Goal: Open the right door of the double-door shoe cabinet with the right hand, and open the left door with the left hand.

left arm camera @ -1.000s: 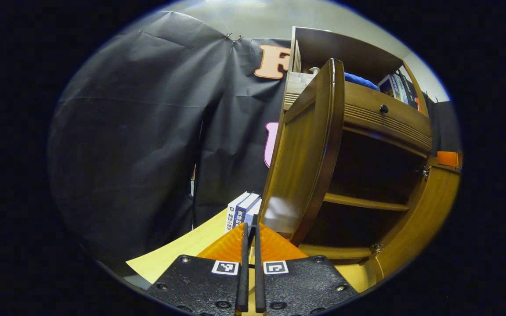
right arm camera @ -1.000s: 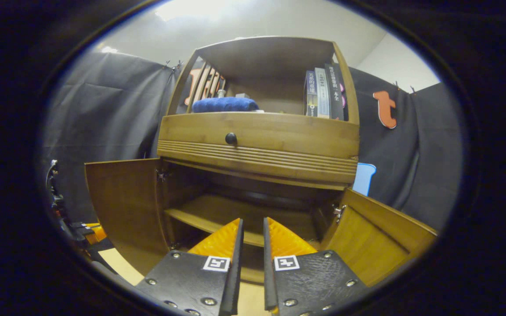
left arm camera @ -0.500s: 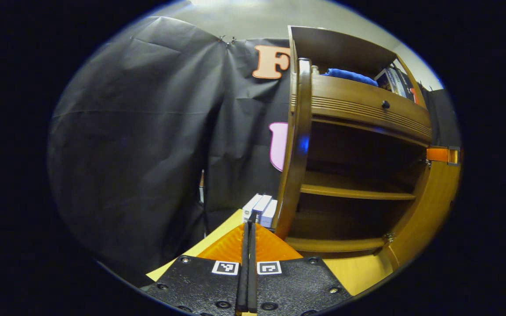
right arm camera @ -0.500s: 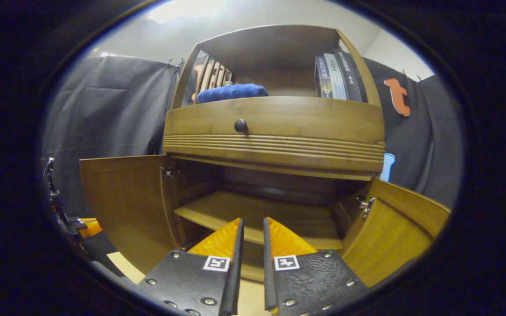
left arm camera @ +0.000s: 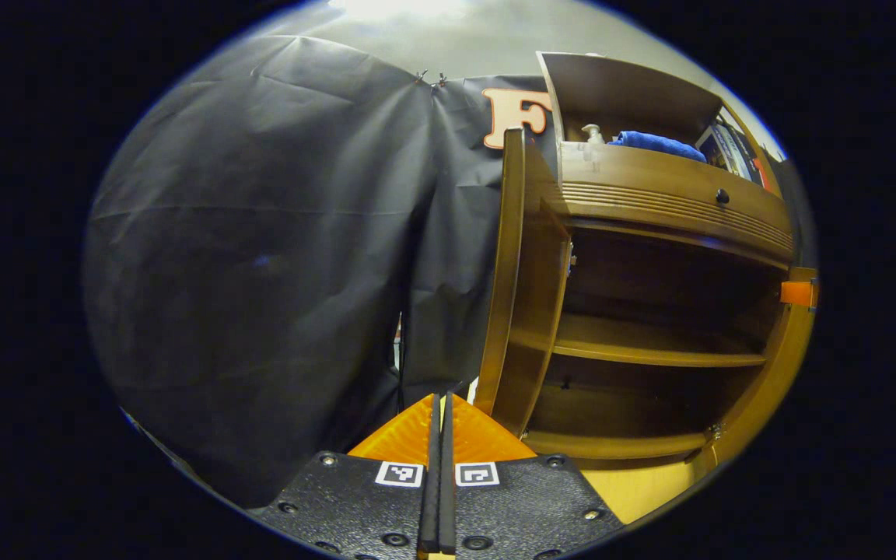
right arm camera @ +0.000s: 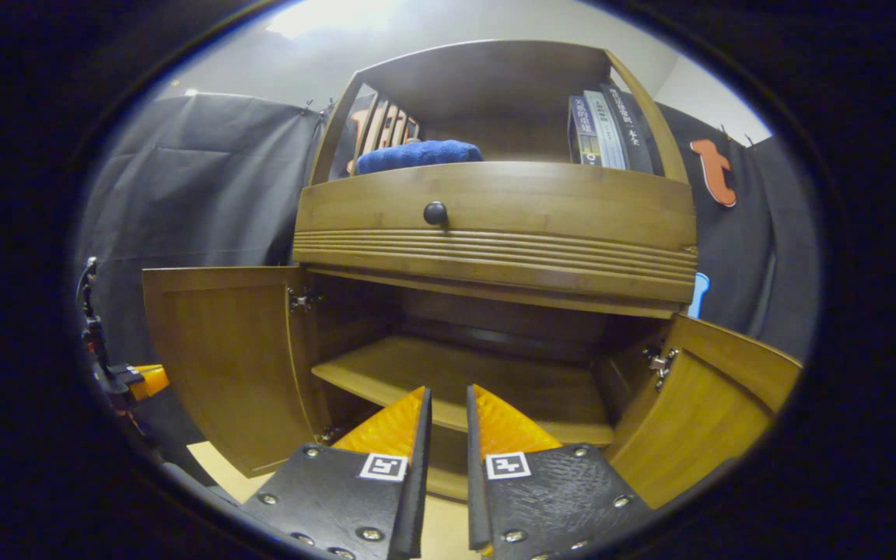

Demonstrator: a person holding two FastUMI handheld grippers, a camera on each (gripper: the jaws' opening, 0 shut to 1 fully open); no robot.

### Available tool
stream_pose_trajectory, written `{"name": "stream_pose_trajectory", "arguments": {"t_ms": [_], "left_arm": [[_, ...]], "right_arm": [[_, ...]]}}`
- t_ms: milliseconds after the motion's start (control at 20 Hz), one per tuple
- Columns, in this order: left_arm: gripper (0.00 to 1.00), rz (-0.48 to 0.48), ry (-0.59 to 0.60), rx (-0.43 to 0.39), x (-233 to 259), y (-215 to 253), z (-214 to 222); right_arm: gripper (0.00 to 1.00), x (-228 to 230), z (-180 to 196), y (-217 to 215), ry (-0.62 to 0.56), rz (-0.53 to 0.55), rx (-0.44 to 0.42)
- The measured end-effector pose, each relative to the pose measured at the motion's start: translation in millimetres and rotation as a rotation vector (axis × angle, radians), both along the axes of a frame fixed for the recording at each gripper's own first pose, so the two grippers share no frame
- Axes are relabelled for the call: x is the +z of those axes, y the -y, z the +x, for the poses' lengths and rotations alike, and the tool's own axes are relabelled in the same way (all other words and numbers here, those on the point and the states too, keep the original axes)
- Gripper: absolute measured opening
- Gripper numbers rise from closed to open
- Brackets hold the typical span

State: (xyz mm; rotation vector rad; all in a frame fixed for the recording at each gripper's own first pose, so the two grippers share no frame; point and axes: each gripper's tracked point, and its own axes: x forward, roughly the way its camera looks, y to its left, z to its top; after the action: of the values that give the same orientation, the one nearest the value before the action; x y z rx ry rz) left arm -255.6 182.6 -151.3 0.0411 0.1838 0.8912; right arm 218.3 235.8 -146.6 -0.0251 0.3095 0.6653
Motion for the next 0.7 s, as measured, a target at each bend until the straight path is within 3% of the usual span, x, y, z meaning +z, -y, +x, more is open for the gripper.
{"name": "stream_pose_trajectory", "arguments": {"t_ms": [300,350,400,450,500,550,600,700], "left_arm": [[0.01,0.147,0.044,0.083,82.7,-10.8,-7.0],[0.10,0.183,0.040,0.101,98.9,-17.1,-9.4],[0.00,0.217,0.045,0.123,116.8,-24.5,-9.5],[0.00,0.230,0.055,0.130,134.8,-28.2,-8.1],[0.00,0.235,0.078,0.130,150.4,-26.9,-3.2],[0.10,0.240,0.108,0.125,167.4,-25.2,0.5],[0.00,0.248,0.144,0.109,185.1,-19.8,5.9],[0.00,0.257,0.197,0.069,208.0,-7.0,20.0]], "right_arm": [[0.24,-0.8,4.3,29.5,0.009,-0.011,-0.065],[0.23,0.1,5.1,33.2,0.012,-0.013,-0.075],[0.23,0.6,5.0,36.1,0.014,-0.014,-0.081],[0.23,1.4,5.3,39.1,0.017,-0.017,-0.087],[0.22,2.3,4.5,42.7,0.021,-0.019,-0.093],[0.23,4.4,5.5,46.0,0.027,-0.021,-0.102],[0.23,5.3,4.0,49.8,0.031,-0.022,-0.111],[0.23,9.8,1.7,54.9,0.035,-0.014,-0.128]]}}
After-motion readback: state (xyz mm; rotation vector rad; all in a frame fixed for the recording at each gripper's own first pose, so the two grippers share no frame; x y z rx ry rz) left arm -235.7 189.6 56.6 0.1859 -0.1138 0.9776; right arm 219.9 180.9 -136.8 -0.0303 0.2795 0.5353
